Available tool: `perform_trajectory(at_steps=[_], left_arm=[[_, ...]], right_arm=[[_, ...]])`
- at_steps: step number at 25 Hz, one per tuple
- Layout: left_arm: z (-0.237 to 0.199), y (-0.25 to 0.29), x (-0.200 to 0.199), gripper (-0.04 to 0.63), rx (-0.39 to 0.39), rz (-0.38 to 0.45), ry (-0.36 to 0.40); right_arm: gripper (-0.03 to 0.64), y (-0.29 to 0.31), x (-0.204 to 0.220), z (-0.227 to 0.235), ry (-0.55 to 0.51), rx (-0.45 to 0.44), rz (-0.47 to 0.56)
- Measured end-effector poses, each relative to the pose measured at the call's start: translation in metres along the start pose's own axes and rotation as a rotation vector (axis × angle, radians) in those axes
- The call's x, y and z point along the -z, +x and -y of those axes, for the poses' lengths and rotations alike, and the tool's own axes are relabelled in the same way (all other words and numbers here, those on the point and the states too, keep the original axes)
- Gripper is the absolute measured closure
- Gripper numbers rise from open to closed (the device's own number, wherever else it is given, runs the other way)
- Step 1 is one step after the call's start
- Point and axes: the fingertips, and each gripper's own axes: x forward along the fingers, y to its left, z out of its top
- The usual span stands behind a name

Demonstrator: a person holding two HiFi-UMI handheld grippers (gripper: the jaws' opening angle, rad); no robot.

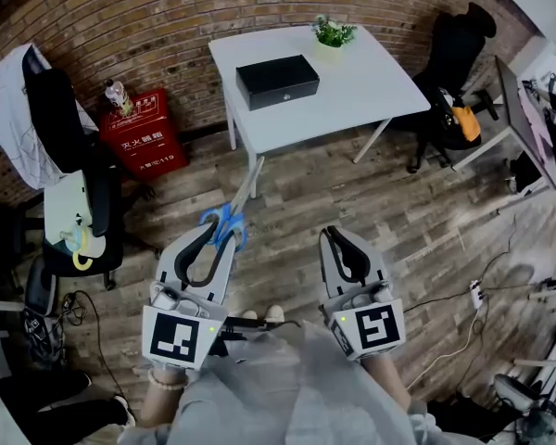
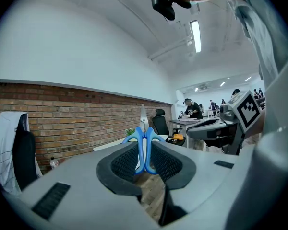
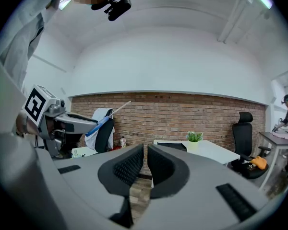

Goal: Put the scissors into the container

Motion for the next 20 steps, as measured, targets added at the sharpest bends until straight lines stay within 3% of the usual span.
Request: perform_trajectory(at_steps=[20], left_arm=[[0.025, 0.004, -0.003, 0.495, -0.040, -0.004, -0.002]], right_arm=[[0.560, -0.018, 0.009, 0.019, 0.015, -0.036, 0.001]])
